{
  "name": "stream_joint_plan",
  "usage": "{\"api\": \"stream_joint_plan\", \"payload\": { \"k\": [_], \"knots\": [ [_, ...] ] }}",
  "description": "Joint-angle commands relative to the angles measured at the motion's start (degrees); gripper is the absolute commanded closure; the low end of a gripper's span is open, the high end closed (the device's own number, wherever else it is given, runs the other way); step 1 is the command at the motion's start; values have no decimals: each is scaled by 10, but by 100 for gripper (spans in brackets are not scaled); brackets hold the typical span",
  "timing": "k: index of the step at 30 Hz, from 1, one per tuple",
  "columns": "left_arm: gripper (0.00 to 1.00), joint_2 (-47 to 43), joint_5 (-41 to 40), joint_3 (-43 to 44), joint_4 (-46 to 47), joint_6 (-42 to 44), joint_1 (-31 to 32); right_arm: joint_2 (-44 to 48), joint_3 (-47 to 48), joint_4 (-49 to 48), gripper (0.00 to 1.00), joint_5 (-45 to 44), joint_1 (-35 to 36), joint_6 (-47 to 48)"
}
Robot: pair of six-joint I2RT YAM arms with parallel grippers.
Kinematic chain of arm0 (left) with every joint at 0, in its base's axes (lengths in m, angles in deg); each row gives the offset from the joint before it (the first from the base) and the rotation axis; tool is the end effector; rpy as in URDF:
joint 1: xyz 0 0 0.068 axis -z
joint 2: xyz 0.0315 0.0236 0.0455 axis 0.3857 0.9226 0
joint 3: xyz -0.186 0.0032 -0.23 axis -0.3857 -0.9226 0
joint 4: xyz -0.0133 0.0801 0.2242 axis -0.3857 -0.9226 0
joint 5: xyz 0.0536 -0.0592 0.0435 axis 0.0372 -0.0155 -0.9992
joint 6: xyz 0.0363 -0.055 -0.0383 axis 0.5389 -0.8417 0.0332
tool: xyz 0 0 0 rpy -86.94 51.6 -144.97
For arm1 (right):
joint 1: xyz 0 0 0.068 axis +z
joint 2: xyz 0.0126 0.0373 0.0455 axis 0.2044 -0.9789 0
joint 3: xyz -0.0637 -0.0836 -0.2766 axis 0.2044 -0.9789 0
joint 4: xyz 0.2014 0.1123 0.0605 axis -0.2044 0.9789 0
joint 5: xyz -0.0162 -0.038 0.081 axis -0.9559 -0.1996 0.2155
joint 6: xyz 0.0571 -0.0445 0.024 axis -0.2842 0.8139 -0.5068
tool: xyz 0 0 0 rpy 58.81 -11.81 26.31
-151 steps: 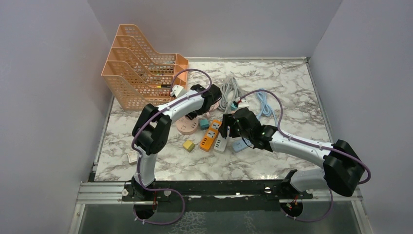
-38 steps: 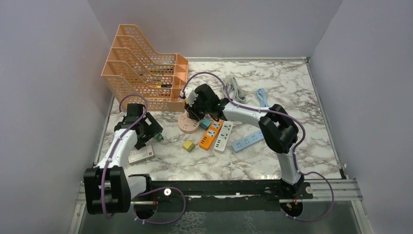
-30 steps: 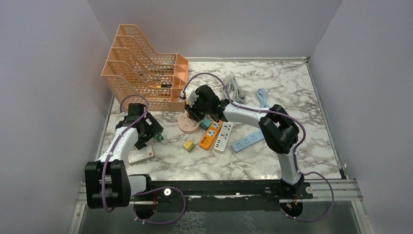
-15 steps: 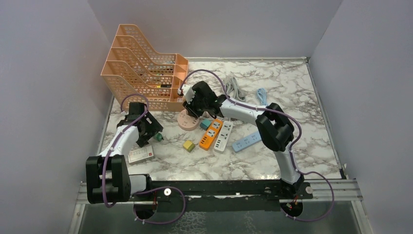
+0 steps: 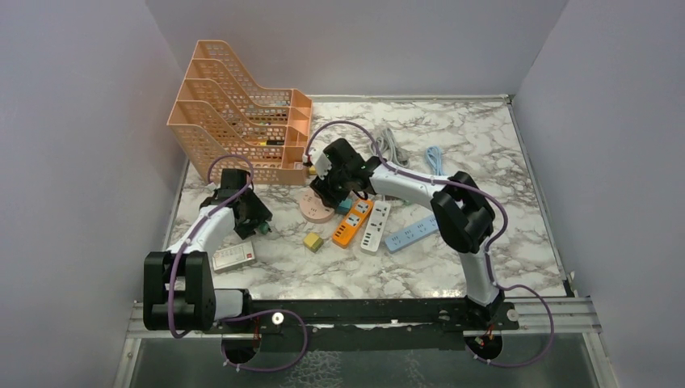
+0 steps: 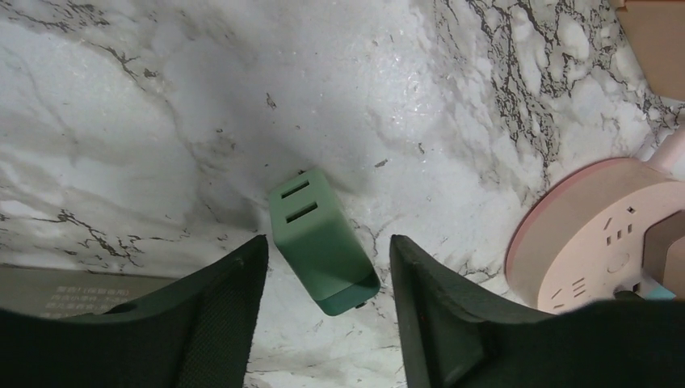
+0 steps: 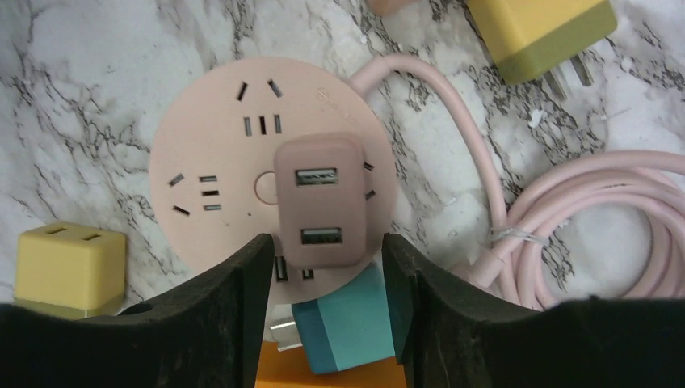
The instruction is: Insert the plug
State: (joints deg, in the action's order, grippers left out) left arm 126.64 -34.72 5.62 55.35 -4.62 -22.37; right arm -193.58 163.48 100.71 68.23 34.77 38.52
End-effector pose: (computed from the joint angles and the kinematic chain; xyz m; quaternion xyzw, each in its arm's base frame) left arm 0.2151 -0.0012 0.1871 -0.3645 0.9023 -0.0870 0.2134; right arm 0.3122 0.3452 0.1953 -0.4733 0.8192 0.1724 0.2740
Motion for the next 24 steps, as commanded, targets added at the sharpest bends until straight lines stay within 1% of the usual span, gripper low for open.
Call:
{"api": "stream_joint_plan", "payload": {
  "k": [1, 2, 4, 7, 9, 13, 15, 18, 24],
  "knots": [
    [46, 12, -7, 14, 22, -6, 7, 33, 3, 38, 43, -12, -5, -54],
    [50, 17, -8, 15, 22, -4, 8, 42, 5, 34, 40, -10, -6, -63],
    [63, 22, -9, 17, 26, 4, 12, 62, 1, 21, 34, -5, -5, -82],
    [79, 13, -8, 23, 26, 20, 14, 97, -23, 2, 32, 2, -6, -109],
    [87, -7, 1, 30, 26, 35, 16, 121, -43, -8, 32, 6, -6, -128],
    [93, -52, 67, 55, 26, 95, 25, 181, -97, -39, 32, 33, -6, -171],
    [97, -71, 126, 72, 30, 129, 34, 218, -123, -60, 33, 48, -6, -199],
    [98, -98, 211, 92, 48, 166, 50, 269, -151, -77, 34, 44, -8, -260],
    [99, -160, 372, 82, 145, 192, 78, 350, -180, -110, 35, 166, -10, -316]
  ]
}}
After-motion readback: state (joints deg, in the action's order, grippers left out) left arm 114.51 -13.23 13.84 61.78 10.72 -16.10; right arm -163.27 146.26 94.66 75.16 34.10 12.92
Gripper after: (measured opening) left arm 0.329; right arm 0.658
